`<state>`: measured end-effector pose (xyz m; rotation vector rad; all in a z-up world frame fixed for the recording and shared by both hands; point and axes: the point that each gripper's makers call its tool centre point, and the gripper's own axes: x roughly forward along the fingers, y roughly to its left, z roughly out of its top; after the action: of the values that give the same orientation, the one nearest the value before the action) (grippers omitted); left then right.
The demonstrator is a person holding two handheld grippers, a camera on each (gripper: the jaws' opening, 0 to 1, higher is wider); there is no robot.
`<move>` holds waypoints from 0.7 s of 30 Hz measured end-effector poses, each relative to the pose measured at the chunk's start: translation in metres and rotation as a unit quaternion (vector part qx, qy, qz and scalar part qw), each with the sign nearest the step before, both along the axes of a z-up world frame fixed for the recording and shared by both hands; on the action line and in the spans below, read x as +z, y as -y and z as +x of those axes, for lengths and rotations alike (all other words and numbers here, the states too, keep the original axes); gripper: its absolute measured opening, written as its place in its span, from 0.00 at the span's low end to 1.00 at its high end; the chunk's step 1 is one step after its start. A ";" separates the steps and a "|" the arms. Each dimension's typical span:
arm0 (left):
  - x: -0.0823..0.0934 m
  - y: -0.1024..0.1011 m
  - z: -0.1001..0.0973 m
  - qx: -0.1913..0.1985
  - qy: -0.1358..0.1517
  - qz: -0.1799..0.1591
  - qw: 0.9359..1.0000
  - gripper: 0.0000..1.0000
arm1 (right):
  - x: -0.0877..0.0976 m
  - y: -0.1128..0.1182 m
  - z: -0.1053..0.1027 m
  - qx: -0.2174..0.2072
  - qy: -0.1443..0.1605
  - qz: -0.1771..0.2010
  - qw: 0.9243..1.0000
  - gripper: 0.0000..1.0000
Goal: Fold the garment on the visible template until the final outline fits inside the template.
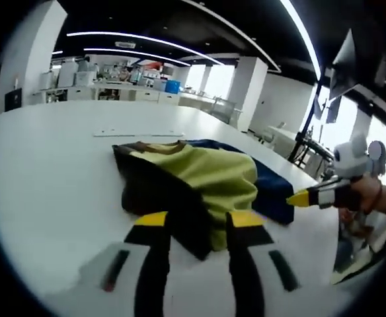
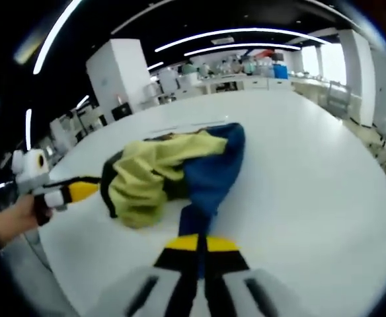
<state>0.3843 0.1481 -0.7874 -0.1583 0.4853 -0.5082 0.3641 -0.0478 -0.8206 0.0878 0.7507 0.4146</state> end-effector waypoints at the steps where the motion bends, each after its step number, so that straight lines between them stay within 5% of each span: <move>1: -0.006 0.000 -0.003 -0.010 -0.009 0.015 1.000 0.16 | -0.001 -0.001 0.000 0.002 -0.001 0.000 1.000 0.00; 4: -0.020 0.001 -0.004 -0.024 -0.010 0.070 0.997 0.11 | -0.001 -0.002 -0.002 0.007 -0.001 -0.006 1.000 0.00; 10: -0.025 0.005 -0.006 -0.029 -0.017 0.068 0.997 0.00 | 0.005 -0.004 -0.002 0.010 0.009 -0.012 1.000 0.00; 15: -0.011 0.001 -0.004 -0.025 -0.002 0.056 0.998 0.00 | 0.018 0.008 0.001 0.016 0.025 -0.047 0.998 0.00; 19: 0.008 -0.012 0.001 -0.010 0.013 0.041 0.999 0.00 | 0.026 0.014 0.005 -0.003 0.010 -0.016 1.000 0.00; 21: 0.014 -0.021 0.002 -0.016 0.020 0.068 0.997 0.00 | 0.036 0.024 0.011 -0.012 0.016 -0.021 1.000 0.00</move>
<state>0.3861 0.1691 -0.7733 -0.0101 0.4825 -0.5062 0.3752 -0.0722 -0.7848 0.0501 0.7262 0.3762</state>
